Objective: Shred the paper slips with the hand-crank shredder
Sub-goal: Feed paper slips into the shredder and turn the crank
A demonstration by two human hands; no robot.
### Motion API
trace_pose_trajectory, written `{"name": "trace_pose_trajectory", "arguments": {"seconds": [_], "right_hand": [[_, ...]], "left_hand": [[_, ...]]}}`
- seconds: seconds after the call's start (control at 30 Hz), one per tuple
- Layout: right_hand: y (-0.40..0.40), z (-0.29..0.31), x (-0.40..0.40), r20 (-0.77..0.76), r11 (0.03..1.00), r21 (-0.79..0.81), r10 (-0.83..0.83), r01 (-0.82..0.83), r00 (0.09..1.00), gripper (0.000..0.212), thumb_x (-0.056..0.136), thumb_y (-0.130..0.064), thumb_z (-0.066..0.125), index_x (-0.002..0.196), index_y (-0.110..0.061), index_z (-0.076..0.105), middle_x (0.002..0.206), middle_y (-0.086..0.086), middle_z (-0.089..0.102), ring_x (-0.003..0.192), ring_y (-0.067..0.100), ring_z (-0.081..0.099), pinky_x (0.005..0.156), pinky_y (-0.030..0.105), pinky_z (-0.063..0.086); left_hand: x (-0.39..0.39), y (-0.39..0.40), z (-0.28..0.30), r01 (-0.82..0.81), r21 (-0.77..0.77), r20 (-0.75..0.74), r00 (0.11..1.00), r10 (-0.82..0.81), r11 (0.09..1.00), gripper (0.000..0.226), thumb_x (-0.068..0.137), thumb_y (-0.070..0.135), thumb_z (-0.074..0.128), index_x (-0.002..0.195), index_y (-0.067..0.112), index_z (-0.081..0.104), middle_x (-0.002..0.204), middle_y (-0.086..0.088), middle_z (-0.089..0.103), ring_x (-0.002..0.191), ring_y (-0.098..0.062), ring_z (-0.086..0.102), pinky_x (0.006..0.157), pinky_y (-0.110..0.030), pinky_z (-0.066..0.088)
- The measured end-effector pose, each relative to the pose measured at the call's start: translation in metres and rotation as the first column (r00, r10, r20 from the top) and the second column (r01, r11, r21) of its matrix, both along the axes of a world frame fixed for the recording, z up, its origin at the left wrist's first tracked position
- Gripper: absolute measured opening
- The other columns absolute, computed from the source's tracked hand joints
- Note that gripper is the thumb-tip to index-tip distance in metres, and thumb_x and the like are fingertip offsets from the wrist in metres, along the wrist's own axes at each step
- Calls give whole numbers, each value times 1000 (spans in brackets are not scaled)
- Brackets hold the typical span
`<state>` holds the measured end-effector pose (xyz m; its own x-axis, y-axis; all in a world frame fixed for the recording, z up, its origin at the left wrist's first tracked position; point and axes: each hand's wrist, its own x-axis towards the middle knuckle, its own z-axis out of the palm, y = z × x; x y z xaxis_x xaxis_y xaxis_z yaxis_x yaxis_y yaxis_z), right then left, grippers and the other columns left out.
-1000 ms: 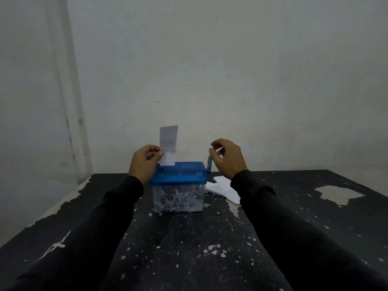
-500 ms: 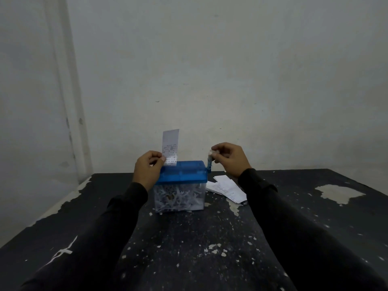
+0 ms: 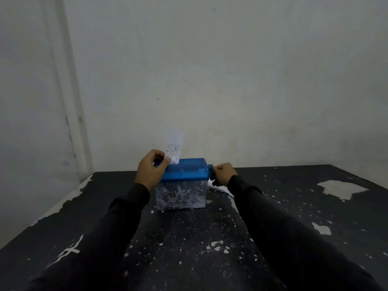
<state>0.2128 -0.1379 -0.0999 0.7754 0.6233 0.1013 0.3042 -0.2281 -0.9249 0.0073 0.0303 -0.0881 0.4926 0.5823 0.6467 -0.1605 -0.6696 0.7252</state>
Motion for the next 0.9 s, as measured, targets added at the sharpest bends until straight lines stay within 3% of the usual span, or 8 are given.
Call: {"name": "trace_pose_trajectory", "arguments": {"seconds": [0.13, 0.23, 0.3, 0.4, 0.47, 0.67, 0.8, 0.9], "right_hand": [[-12, -14, -7, 118, 993, -114, 13, 0, 993, 44, 106, -36, 47, 81, -8, 70, 75, 7, 69, 58, 18, 60, 56, 29, 50], [-18, -16, -9, 218, 985, -169, 17, 21, 976, 49, 107, -38, 44, 72, -11, 67, 69, 8, 67, 56, 19, 58, 64, 35, 52], [-25, -16, -13, 230, 976, -220, 48, 4, 972, 48, 107, -38, 42, 71, -14, 64, 67, 6, 65, 57, 18, 59, 67, 37, 55], [-41, -15, -29, 159, 964, -261, 93, -49, 983, 48, 109, -38, 37, 76, -12, 62, 63, 4, 61, 50, 13, 56, 53, 26, 49], [-52, -12, -43, 118, 975, -202, 115, -89, 986, 50, 109, -37, 35, 73, -12, 59, 57, 2, 55, 44, 12, 50, 48, 23, 42], [-66, 26, -60, -195, 949, 283, 201, -142, 960, 33, 102, -33, 41, 77, -14, 53, 57, -2, 32, 48, 18, 32, 48, 26, 26], [-48, 53, -37, 15, 971, 185, 150, -150, 989, 33, 102, -36, 52, 79, -13, 51, 62, 2, 38, 46, 17, 39, 47, 26, 29], [-28, 59, -17, 82, 977, 211, -10, -7, 997, 35, 94, -41, 67, 100, -9, 55, 86, 11, 59, 54, 20, 51, 43, 26, 41]], "left_hand": [[-3, -1, -2, 75, 72, -109, 992, -67, 995, 58, 70, 62, 82, 110, 22, 68, 111, 7, 68, 102, -7, 64, 83, -25, 55], [-3, 0, 0, 132, 16, -140, 982, -129, 991, 57, 71, 57, 88, 114, 24, 71, 116, 6, 71, 105, -9, 67, 89, -31, 58], [-3, 3, 0, 109, -21, -196, 974, -111, 994, 61, 71, 55, 87, 118, 22, 68, 118, 6, 70, 105, -9, 67, 85, -25, 56], [0, 7, -2, 77, -31, -224, 971, -82, 997, 71, 69, 59, 87, 124, 19, 65, 120, 4, 67, 106, -12, 65, 85, -25, 54], [3, 7, -1, 102, -11, -231, 968, -102, 995, 72, 68, 63, 86, 122, 19, 68, 119, 5, 69, 105, -11, 67, 87, -30, 58], [7, 17, 1, 89, 81, -304, 951, -60, 993, 76, 62, 82, 78, 114, 26, 73, 112, 1, 67, 100, -13, 66, 87, -36, 59], [8, 19, -2, 60, 75, -302, 953, -35, 995, 82, 58, 85, 77, 116, 27, 72, 111, 4, 63, 100, -10, 63, 87, -32, 56], [8, 17, -2, 59, 78, -283, 959, -34, 995, 81, 59, 83, 78, 116, 26, 72, 110, 4, 62, 100, -9, 63, 85, -28, 54]]}}
